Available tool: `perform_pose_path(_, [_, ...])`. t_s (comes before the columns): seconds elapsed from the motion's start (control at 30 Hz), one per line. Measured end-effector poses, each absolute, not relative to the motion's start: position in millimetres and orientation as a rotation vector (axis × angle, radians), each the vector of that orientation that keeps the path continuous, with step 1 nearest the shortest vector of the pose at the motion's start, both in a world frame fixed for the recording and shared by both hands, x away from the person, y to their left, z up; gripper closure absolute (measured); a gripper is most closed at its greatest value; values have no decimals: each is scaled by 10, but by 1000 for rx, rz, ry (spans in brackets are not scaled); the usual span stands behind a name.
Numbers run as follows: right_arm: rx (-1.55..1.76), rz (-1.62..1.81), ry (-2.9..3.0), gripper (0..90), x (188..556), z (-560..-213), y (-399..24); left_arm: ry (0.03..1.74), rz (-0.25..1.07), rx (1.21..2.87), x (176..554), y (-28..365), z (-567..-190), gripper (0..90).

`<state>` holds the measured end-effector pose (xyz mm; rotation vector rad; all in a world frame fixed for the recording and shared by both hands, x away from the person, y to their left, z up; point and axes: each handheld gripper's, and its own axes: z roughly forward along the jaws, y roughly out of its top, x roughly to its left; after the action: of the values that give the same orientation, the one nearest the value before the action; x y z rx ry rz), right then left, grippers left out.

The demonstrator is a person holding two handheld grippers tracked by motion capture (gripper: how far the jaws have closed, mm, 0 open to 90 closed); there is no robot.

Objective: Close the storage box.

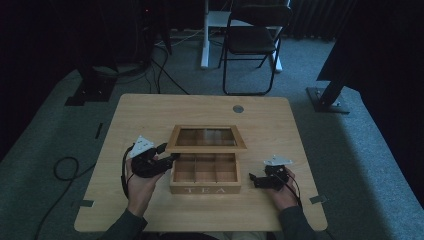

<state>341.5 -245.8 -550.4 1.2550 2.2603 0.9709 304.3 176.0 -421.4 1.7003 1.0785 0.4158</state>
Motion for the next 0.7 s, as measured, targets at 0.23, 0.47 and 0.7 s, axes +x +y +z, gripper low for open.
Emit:
perform_pose_path(0.23, [1254, 971, 2260, 121, 3416, -5504, -2458, 1087, 410, 1700, 3024, 1759, -4246, 403])
perform_pose_path(0.47, [1257, 972, 2259, 121, 3415, -5504, -2458, 1100, 401, 1715, 2973, 1757, -4306, 401])
perform_pose_path(0.7, [1258, 971, 2258, 121, 3414, -5504, -2457, 1093, 387, 1716, 2917, 1761, -4390, 376])
